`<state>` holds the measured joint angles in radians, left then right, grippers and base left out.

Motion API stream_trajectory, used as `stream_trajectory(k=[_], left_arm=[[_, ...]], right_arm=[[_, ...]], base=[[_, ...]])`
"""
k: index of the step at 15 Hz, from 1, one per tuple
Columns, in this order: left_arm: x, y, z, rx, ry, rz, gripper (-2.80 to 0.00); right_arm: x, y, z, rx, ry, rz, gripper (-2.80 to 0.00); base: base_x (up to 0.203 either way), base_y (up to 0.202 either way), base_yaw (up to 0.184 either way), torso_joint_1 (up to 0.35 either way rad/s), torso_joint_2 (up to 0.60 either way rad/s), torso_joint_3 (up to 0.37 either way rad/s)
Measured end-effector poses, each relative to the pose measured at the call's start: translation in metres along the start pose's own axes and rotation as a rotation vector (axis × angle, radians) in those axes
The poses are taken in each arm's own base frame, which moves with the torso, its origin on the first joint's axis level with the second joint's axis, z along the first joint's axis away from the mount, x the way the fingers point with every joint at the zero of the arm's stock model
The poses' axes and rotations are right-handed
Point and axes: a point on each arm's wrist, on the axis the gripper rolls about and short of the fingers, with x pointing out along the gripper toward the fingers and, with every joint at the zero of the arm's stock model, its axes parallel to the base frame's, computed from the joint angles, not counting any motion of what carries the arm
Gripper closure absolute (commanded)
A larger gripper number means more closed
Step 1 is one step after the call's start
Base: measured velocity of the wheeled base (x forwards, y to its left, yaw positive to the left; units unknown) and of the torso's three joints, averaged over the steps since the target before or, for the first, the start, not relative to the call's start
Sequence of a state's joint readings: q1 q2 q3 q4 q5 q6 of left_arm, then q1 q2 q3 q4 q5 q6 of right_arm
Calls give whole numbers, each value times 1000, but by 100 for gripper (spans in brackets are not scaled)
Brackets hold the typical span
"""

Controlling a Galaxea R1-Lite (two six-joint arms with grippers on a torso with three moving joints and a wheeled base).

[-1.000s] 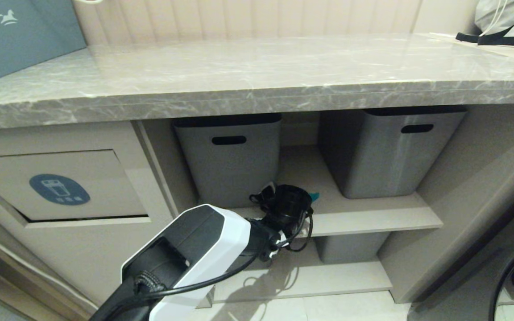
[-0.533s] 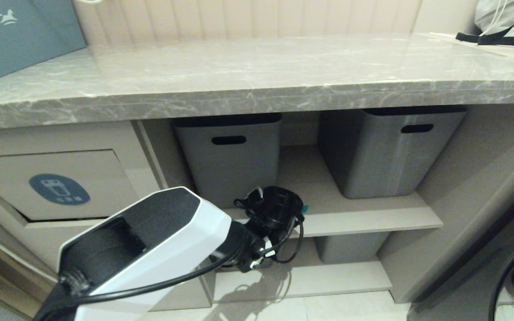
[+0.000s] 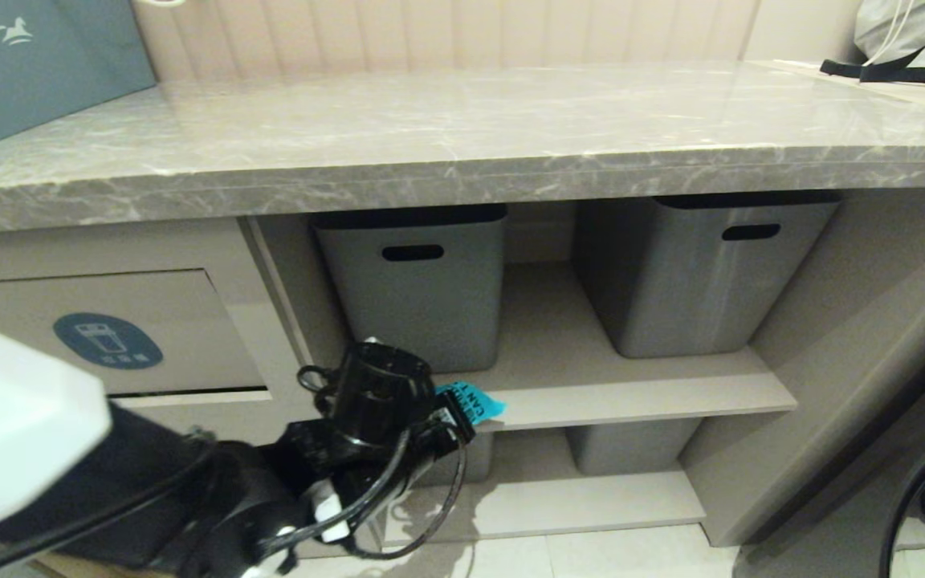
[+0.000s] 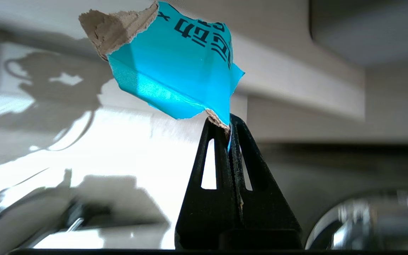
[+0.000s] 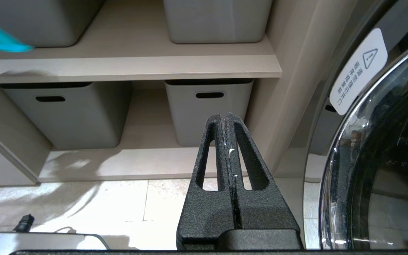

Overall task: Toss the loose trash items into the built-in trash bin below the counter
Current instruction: Put the garbage in the trash can

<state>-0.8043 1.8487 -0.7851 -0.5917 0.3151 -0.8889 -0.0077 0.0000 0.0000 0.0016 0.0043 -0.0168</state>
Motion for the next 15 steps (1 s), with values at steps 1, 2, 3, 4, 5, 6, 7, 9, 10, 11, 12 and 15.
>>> stream_trajectory(k=[1,2,3,4,5,6,7,9,10,11,12,15], left_arm=[[-25,10,2,11,0,-4,0],[-46,19,4,17,-2,-6,0],[-67,30,6,15,-13,-12,0],[-89,43,10,7,-33,-14,0],[-106,57,12,-5,-54,-7,0],[-122,73,16,-27,-95,15,0],[-133,88,22,-57,-146,49,0],[-148,111,34,-119,-258,127,0],[-154,123,43,-159,-330,184,0],[-160,134,52,-198,-402,243,0],[-164,142,60,-230,-465,294,0],[-162,143,105,-334,-639,333,0]], right_arm=[[0,0,0,-1,0,1,0],[0,0,0,-3,0,2,0],[0,0,0,-3,0,3,0],[0,0,0,-3,0,3,0],[0,0,0,-3,0,3,0],[0,0,0,-3,0,3,0],[0,0,0,-3,0,4,0],[0,0,0,-4,-2,4,0],[0,0,0,-3,-2,4,0],[0,0,0,-3,-2,4,0],[0,0,0,-3,-2,5,0],[0,0,1,2,-2,3,0]], base=[[0,0,0,0,0,0],[0,0,0,0,0,0],[0,0,0,0,0,0],[0,0,0,0,0,0],[0,0,0,0,0,0],[0,0,0,0,0,0],[0,0,0,0,0,0],[0,0,0,0,0,0],[0,0,0,0,0,0],[0,0,0,0,0,0],[0,0,0,0,0,0],[0,0,0,0,0,0]])
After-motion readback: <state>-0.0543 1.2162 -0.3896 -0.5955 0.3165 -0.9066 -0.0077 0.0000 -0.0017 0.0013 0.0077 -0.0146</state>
